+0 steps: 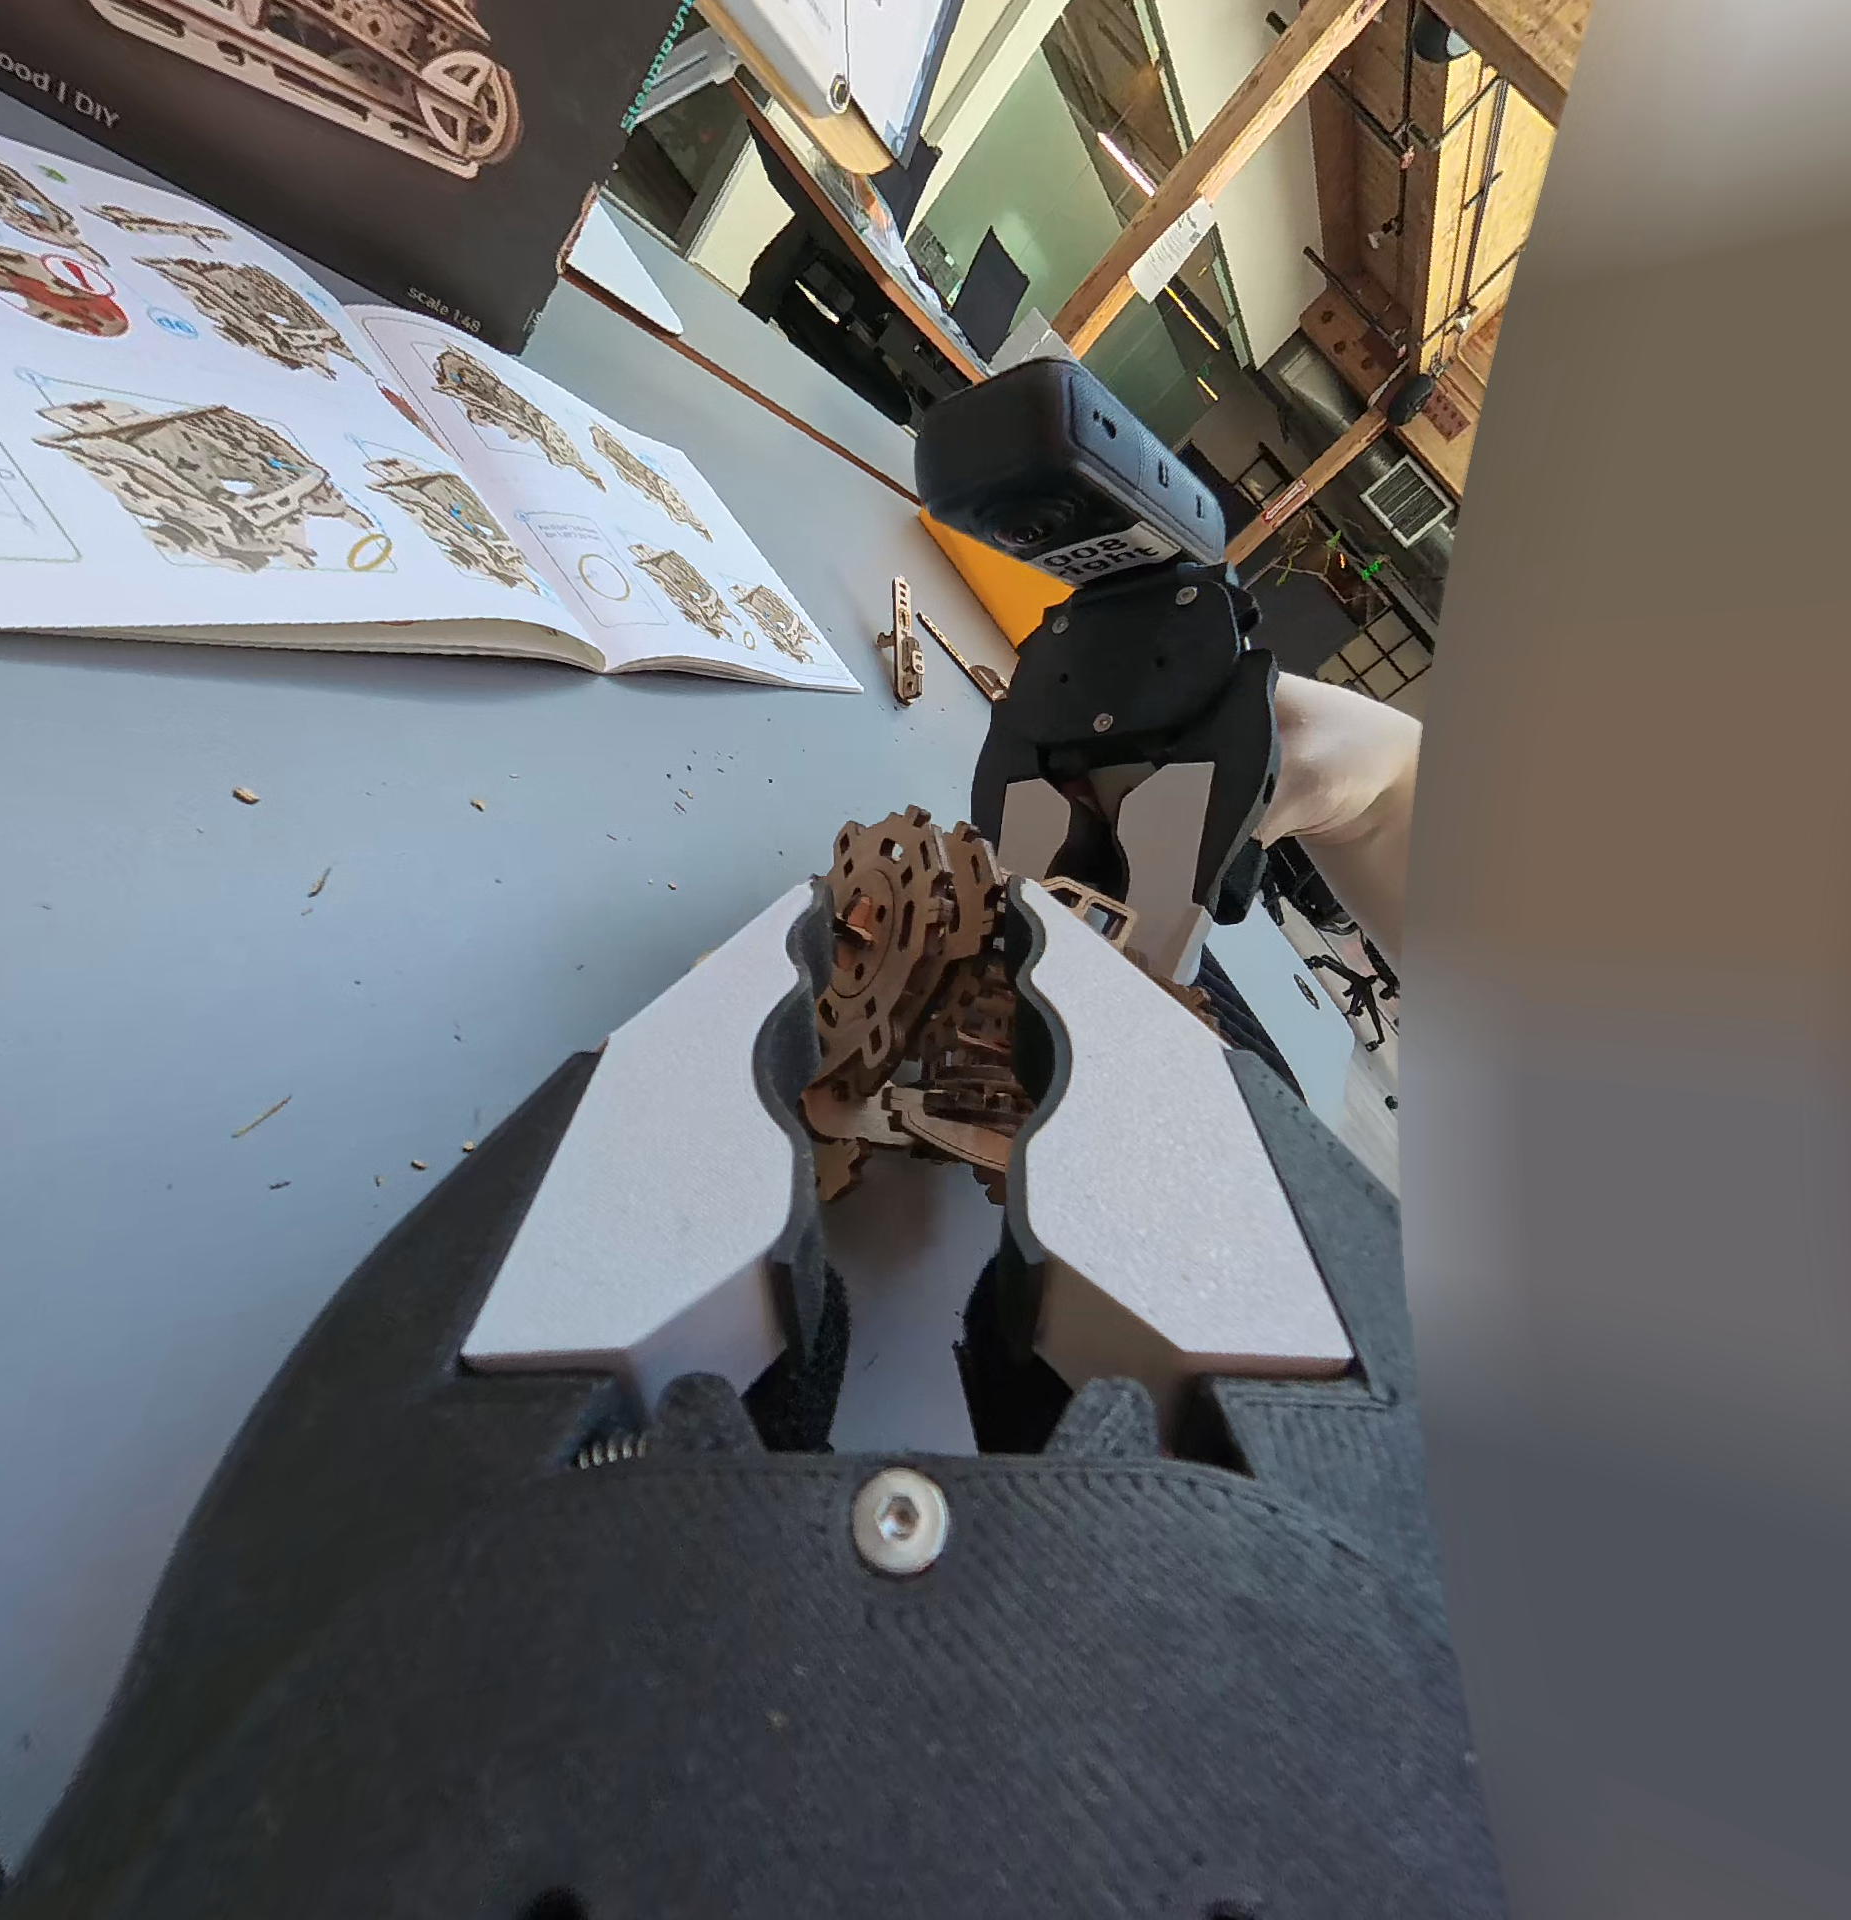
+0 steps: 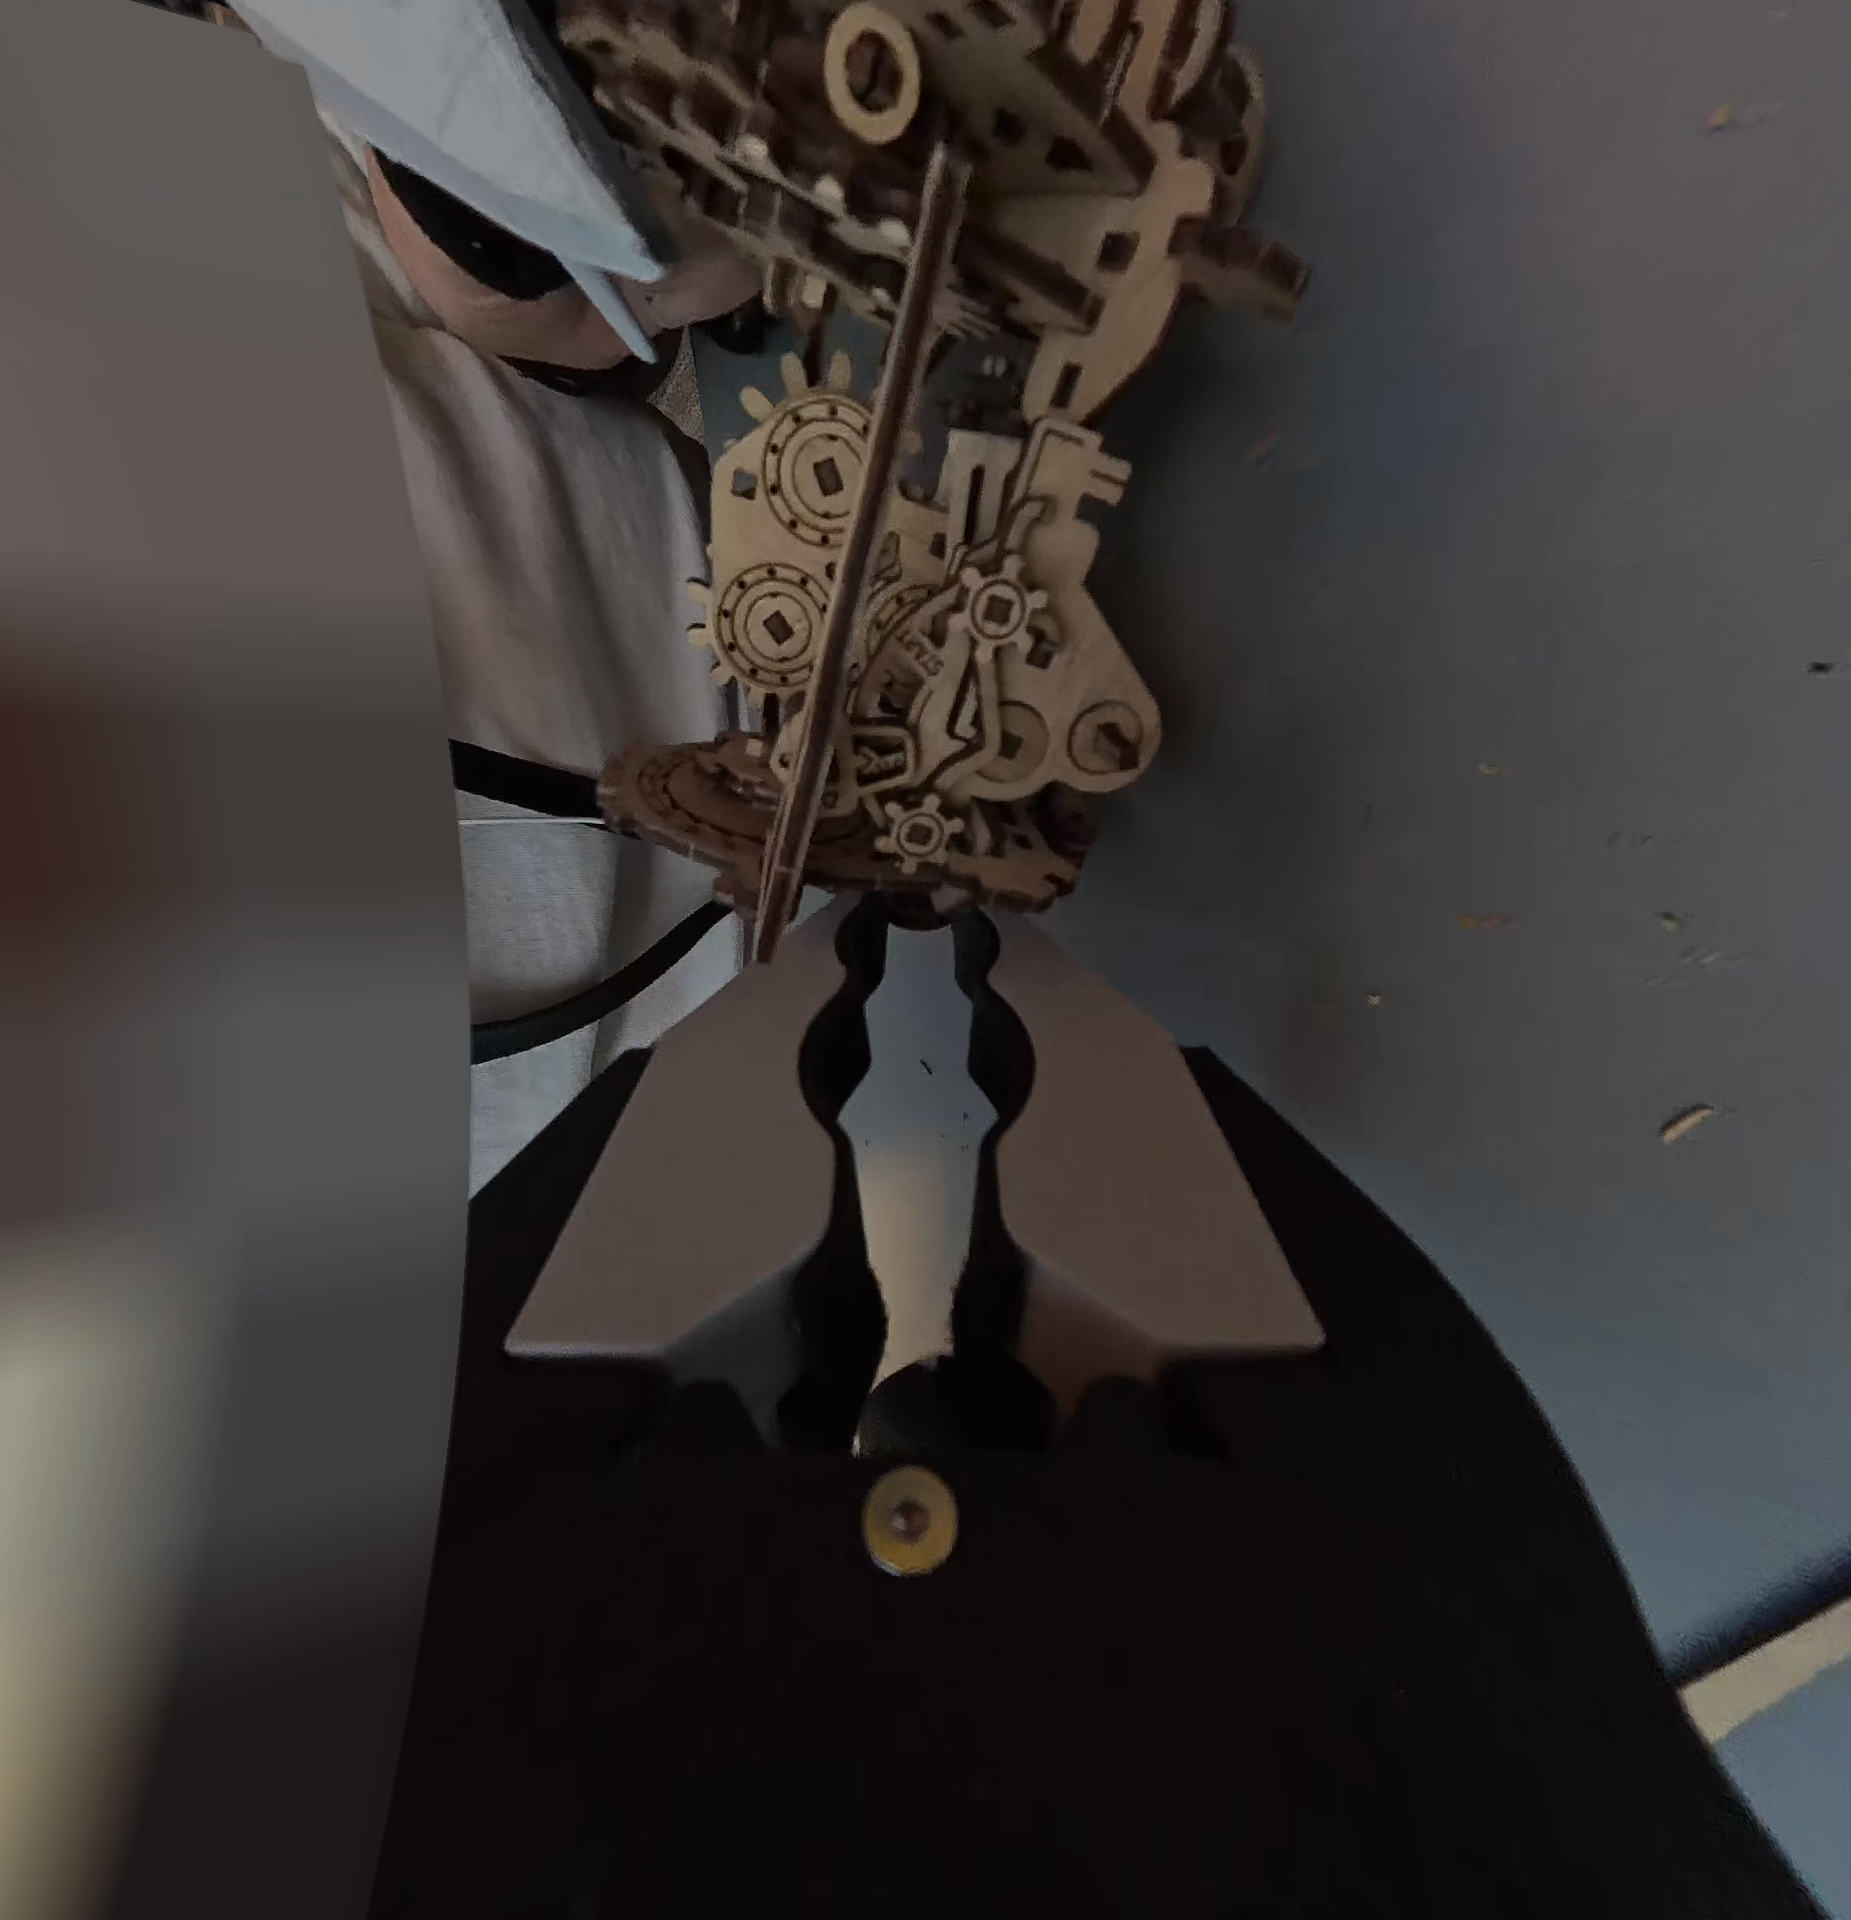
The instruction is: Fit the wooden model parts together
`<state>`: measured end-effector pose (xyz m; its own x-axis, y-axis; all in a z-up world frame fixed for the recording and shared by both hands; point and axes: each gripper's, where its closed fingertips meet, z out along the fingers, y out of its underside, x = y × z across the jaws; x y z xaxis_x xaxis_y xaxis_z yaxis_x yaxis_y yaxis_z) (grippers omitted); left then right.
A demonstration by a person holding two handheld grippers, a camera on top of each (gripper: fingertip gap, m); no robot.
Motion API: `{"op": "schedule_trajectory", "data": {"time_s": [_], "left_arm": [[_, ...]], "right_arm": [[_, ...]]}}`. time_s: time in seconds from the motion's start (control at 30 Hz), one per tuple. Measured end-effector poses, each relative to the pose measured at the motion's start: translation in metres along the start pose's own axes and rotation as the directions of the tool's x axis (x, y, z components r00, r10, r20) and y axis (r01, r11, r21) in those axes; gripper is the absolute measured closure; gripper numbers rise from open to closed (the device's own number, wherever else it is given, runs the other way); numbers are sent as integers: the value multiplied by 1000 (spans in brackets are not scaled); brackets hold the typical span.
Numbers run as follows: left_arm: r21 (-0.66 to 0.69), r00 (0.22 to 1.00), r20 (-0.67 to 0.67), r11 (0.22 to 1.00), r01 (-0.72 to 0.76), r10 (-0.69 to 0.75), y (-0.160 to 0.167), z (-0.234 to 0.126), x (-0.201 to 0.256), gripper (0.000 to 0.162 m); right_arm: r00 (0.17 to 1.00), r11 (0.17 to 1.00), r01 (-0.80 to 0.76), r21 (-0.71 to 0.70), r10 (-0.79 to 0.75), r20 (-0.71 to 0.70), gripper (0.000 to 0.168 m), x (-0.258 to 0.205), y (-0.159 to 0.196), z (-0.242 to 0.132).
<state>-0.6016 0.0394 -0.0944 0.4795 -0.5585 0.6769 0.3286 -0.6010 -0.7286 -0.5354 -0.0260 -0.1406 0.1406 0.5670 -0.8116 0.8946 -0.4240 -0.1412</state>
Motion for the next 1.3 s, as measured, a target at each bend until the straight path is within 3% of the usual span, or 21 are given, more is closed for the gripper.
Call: {"op": "schedule_trajectory", "data": {"time_s": [0.13, 0.3, 0.67, 0.9, 1.07, 1.3], "left_arm": [[31, 1000, 27, 999, 5, -6, -5, -4, -5, 132], [67, 998, 57, 998, 21, -25, -10, -8, -12, 132], [126, 994, 56, 988, 89, -97, -17, -13, -19, 132], [150, 989, 39, 979, 138, -145, -20, -16, -22, 132], [152, 988, 26, 977, 148, -154, -20, -15, -22, 132], [136, 993, 32, 985, 110, -115, -17, -13, -18, 132]], "right_arm": [[999, 996, -25, 91, 22, 27, 157, 2, -9, -4], [996, 960, 42, 277, -17, -92, 156, 13, -24, -9], [898, 750, 345, 565, -87, -432, 154, 11, -44, -24], [829, 634, 461, 621, -57, -557, 157, 11, -50, -33], [828, 674, 454, 582, -79, -555, 157, 10, -47, -27], [841, 791, 371, 486, -64, -537, 157, 9, -41, -24]]}}
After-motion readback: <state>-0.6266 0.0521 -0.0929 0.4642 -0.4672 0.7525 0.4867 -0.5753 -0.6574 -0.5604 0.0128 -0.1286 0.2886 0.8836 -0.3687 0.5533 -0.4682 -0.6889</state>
